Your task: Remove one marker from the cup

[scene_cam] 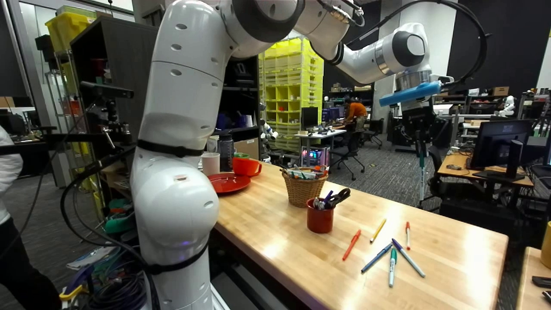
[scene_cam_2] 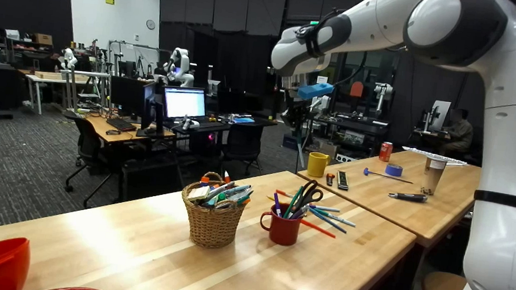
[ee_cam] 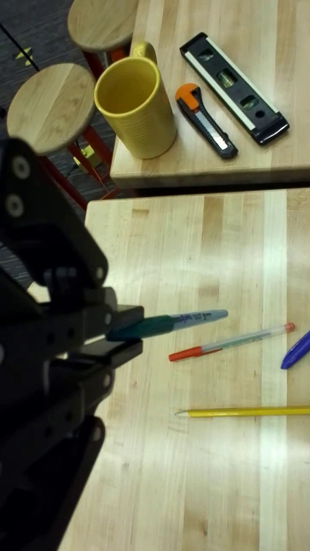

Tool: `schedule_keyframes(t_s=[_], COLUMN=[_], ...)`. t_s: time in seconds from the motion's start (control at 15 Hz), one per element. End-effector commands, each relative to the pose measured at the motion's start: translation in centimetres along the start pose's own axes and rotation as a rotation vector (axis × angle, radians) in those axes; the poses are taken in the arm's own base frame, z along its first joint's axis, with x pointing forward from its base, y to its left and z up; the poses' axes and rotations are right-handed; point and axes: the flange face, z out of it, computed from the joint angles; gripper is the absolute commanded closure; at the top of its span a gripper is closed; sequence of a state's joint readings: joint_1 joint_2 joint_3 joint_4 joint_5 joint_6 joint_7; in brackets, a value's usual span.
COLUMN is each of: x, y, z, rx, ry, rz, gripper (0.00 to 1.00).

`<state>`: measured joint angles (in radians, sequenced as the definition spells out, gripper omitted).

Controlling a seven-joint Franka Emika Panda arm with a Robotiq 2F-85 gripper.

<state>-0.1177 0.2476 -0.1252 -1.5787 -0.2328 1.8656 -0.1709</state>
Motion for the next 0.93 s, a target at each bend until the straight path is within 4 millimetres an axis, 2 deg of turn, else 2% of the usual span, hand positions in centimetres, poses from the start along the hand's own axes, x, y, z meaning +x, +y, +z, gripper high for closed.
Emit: schedule_keyframes(t_s=[0.0, 0.27, 0.47, 0.87], x=[2.2, 3.7, 4.5, 4.2], y=[-0.5, -0.7, 0.0, 1.0], z=[2.7, 6.4, 8.8, 13.1], rx=[-0.052, -0.102, -0.152, -0.183], ry=[-0.02, -0.044, -0.061, -0.141], rz=[0.011, 0.029, 0.05, 0.081], gripper=[0.97, 0.97, 0.97, 0.97])
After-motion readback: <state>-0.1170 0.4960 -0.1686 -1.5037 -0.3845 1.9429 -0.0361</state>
